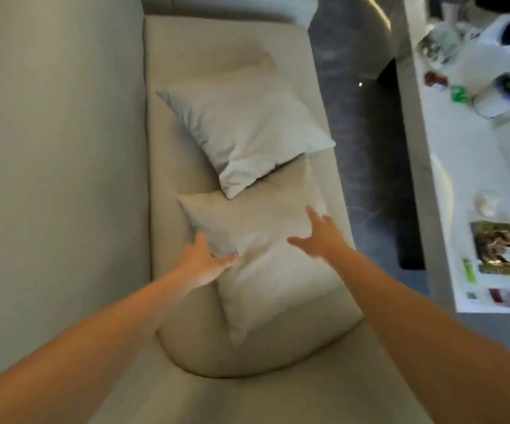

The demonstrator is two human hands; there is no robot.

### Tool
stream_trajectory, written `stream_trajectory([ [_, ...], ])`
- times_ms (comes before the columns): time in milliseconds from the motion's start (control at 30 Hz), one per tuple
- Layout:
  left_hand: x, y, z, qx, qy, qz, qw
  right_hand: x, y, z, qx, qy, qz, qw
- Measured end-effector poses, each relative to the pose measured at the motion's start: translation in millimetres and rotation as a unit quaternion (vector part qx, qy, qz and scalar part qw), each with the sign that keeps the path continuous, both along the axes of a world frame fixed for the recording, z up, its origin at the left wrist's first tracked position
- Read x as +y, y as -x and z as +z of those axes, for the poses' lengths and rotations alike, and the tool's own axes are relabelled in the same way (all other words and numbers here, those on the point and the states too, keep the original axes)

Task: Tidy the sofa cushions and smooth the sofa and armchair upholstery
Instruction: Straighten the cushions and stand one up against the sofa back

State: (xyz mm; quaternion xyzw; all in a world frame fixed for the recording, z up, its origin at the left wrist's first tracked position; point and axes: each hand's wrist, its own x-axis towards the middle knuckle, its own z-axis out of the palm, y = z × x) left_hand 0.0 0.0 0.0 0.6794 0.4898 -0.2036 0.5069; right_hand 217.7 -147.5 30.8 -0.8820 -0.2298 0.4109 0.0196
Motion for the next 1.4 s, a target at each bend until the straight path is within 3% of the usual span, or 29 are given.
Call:
stream_trajectory([
  [167,-32,-35,-89,0.009,-0.015,0.069,0.997,-27,-25,-96,0.022,-0.016,-0.188,0.982],
  [267,-48,-43,-114,-0.031,-0.067,0.13,0.989,-32,-36,-132,0.03,-0.043,-0.219,0.974],
  [467,-39,-45,-86,-0.01,-0.063,0.154,0.986,-24,-35,-115,0.034,-0.018,-0.216,0.976],
  [600,-28,-35,-33,-0.029,-0.147,0.121,0.981,-15,-13,-92,0.06,-0.001,-0.241,0.969],
  [733,1,-1,39,-0.059,-0.213,0.039,0.975,-3,43,-70,0.206,-0.072,-0.332,0.918],
  [867,25,40,105,-0.076,-0.266,-0.028,0.961,28,118,-40,0.344,-0.113,-0.421,0.831],
  [967,42,65,133,-0.064,-0.306,-0.06,0.948,61,165,-14,0.432,-0.146,-0.415,0.787],
  [1133,45,69,145,-0.035,-0.303,-0.049,0.951,108,177,3,0.393,-0.213,-0.354,0.822],
  [1200,49,61,150,0.021,-0.309,-0.13,0.942,102,171,5,0.415,-0.186,-0.35,0.819],
  [1267,65,42,150,0.142,-0.338,-0.258,0.894,100,150,8,0.437,-0.16,-0.331,0.821],
  [1300,69,35,152,0.172,-0.34,-0.275,0.883,95,145,9,0.443,-0.161,-0.328,0.819],
  [1333,82,4,143,0.148,-0.358,-0.273,0.881,100,113,2,0.411,-0.181,-0.328,0.831],
  [1400,96,-46,133,0.091,-0.325,-0.237,0.911,104,65,-10,0.365,-0.212,-0.344,0.839],
])
